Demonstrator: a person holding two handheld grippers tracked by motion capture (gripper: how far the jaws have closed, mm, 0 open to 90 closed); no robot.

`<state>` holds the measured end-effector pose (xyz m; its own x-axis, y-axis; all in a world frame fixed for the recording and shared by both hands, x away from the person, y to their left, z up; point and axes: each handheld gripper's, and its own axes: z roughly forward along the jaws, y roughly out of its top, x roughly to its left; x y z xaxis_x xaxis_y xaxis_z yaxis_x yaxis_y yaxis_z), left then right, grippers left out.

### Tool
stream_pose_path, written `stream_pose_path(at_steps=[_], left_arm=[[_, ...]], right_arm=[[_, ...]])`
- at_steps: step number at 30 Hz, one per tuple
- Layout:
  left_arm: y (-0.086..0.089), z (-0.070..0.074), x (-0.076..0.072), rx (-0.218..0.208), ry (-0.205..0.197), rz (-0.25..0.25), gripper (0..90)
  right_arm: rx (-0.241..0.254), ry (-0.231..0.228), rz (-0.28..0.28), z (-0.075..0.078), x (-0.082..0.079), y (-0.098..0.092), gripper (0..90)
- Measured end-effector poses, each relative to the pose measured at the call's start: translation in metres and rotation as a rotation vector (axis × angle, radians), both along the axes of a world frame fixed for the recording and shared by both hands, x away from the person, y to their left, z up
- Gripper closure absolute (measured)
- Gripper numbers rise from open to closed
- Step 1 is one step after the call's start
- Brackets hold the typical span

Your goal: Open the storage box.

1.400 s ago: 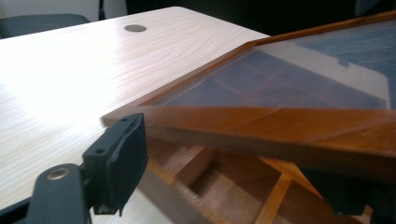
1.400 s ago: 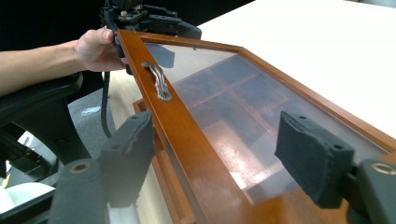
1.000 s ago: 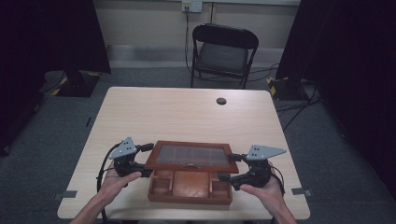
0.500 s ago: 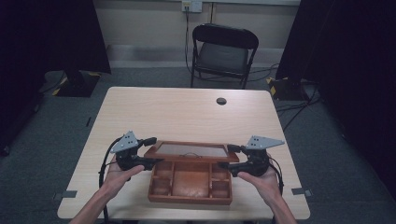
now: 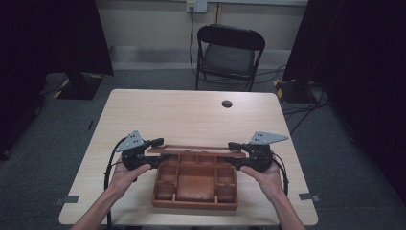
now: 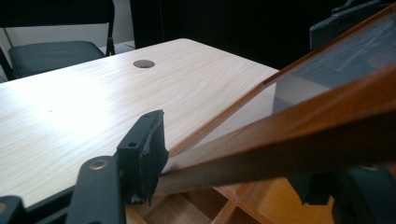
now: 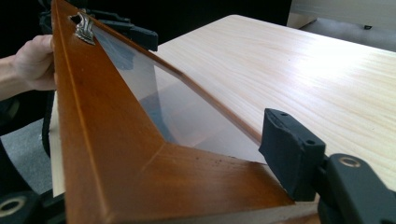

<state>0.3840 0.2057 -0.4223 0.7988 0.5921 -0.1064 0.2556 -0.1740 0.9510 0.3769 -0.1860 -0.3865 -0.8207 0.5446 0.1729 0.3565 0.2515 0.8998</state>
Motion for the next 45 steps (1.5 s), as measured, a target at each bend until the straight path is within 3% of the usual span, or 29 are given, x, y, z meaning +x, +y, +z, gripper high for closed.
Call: stream_pose_path(at_steps=[6, 9, 17, 25, 28, 33, 35, 45], left_arm=[[-0.001, 0.007, 0.007, 0.029, -0.019, -0.010, 41.1], [0.000, 0.006, 0.009, 0.024, -0.021, -0.001, 42.8], [0.003, -0.002, 0.021, -0.001, 0.018, 0.015, 44.9], [0.002, -0.011, 0.032, 0.040, 0.039, 0.027, 47.1], [0.001, -0.013, 0.035, 0.026, 0.050, 0.036, 47.4], [0.002, -0.011, 0.041, 0.023, 0.073, 0.033, 48.5], [0.001, -0.008, 0.044, 0.045, 0.077, 0.030, 49.3], [0.002, -0.011, 0.049, 0.022, 0.076, 0.050, 51.3]], right_arm=[[0.012, -0.003, -0.010, 0.004, 0.008, -0.001, 43.1], [0.028, -0.004, -0.023, 0.003, 0.012, -0.003, 42.3], [0.047, 0.006, -0.045, -0.002, 0.023, -0.005, 42.5], [0.063, 0.016, -0.061, -0.005, 0.030, -0.005, 42.1], [0.060, 0.023, -0.075, -0.008, 0.035, -0.005, 42.4], [0.062, 0.028, -0.092, -0.012, 0.042, -0.006, 42.0], [0.059, 0.034, -0.099, -0.014, 0.045, -0.007, 42.2], [0.053, 0.055, -0.132, -0.023, 0.057, -0.011, 43.2]])
